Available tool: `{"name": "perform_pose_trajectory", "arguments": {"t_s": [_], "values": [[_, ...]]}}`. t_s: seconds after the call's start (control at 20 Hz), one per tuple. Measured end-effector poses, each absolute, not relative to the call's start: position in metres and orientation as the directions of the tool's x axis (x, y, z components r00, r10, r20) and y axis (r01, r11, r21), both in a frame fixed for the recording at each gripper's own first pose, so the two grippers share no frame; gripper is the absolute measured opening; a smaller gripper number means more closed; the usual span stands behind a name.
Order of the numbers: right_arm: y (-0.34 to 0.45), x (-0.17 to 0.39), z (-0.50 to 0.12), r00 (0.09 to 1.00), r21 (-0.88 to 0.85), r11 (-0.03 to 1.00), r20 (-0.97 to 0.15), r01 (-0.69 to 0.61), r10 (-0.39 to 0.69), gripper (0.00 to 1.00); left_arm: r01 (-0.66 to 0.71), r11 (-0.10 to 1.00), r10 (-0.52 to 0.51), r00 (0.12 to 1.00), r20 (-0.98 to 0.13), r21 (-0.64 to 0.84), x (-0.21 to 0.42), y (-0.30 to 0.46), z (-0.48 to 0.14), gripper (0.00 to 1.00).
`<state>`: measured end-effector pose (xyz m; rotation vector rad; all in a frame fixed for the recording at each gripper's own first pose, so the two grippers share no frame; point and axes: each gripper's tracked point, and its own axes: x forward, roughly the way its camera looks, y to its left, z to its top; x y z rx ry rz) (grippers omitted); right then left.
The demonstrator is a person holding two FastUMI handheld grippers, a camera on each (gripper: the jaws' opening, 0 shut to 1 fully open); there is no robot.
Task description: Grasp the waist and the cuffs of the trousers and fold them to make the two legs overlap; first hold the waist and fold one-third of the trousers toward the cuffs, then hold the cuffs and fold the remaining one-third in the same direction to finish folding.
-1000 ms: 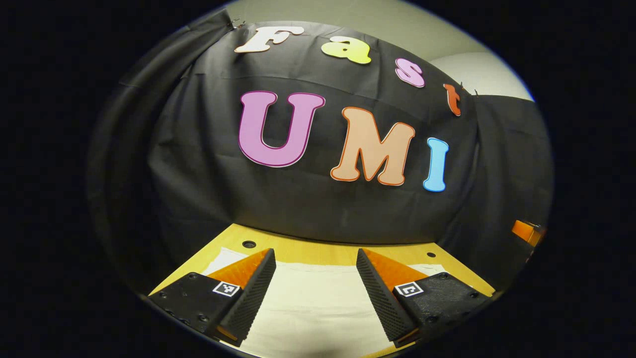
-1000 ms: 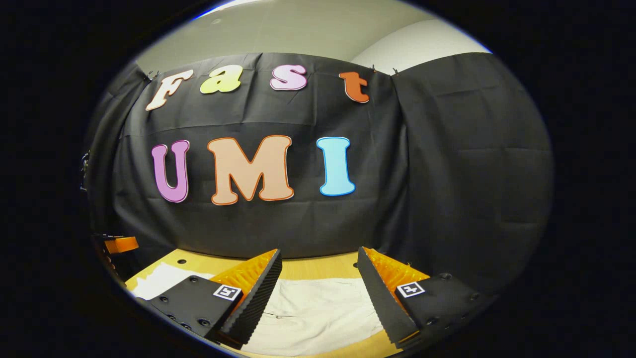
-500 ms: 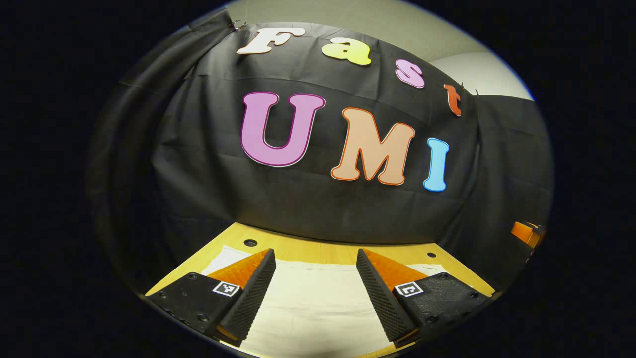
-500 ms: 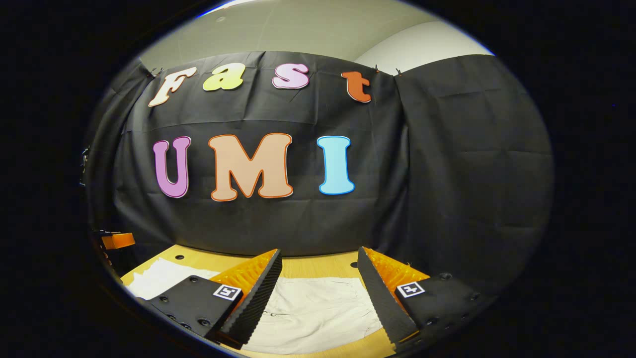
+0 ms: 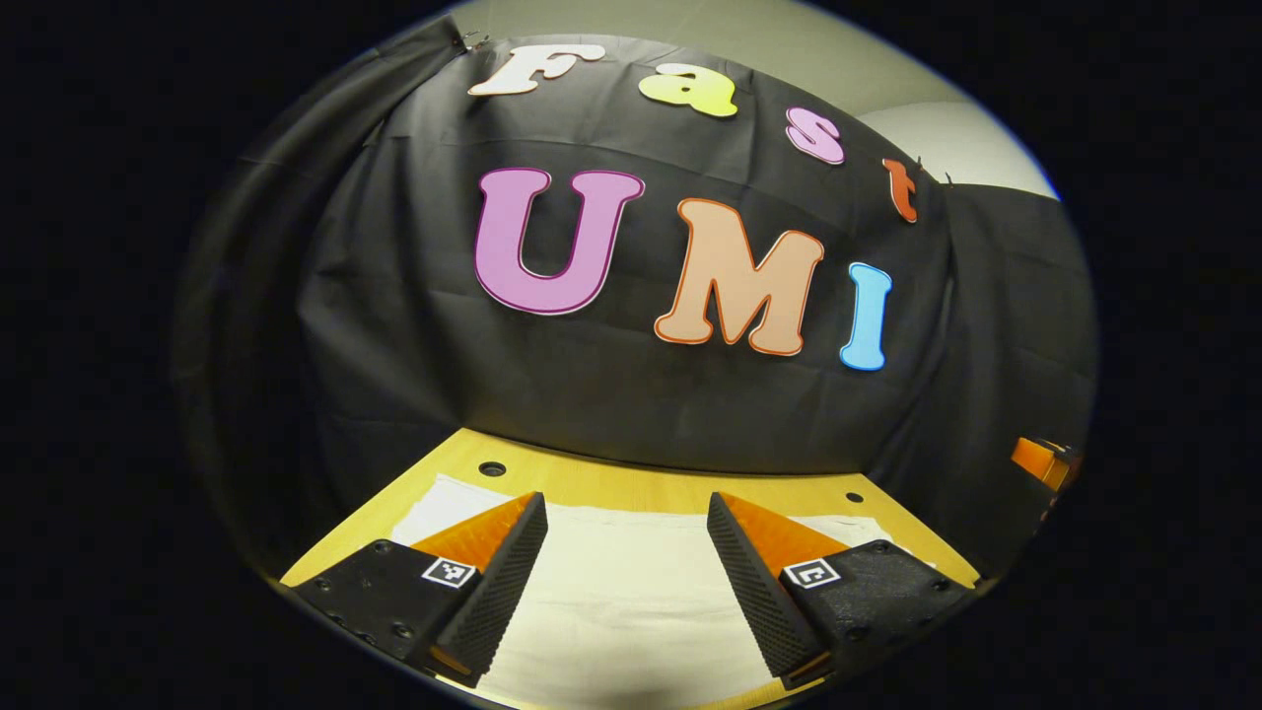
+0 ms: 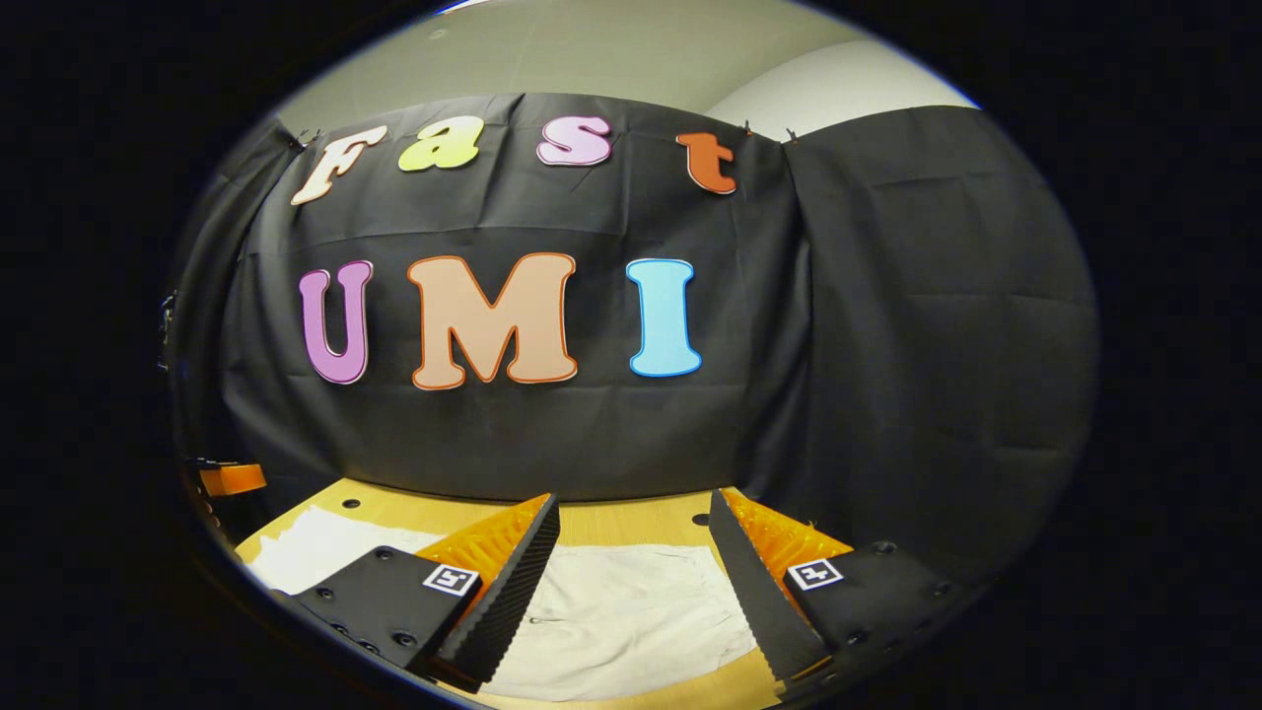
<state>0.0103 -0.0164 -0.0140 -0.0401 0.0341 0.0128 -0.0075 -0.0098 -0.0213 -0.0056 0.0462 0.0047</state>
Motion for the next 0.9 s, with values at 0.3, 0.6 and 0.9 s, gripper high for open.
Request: {"name": "perform_pose_trajectory", "arguments": {"t_s": [0.3, 0.6, 0.9], "values": [[-0.007, 0.016, -0.023, 0.997, -0.05, 0.997, -0.063, -0.051, 0.048, 0.98, 0.05, 0.996, -0.042, 0.993, -0.111, 0.069, -0.018, -0.009, -0.039, 0.97], [0.009, 0.014, -0.036, 0.992, -0.048, 0.994, -0.087, -0.093, 0.089, 0.98, 0.195, 0.977, -0.16, 0.939, -0.304, 0.09, -0.04, 0.002, -0.092, 0.97], [0.021, 0.006, -0.065, 0.983, -0.073, 0.99, -0.149, -0.122, 0.11, 0.98, 0.361, 0.916, -0.205, 0.795, -0.571, 0.174, -0.075, 0.042, -0.169, 0.98]]}}
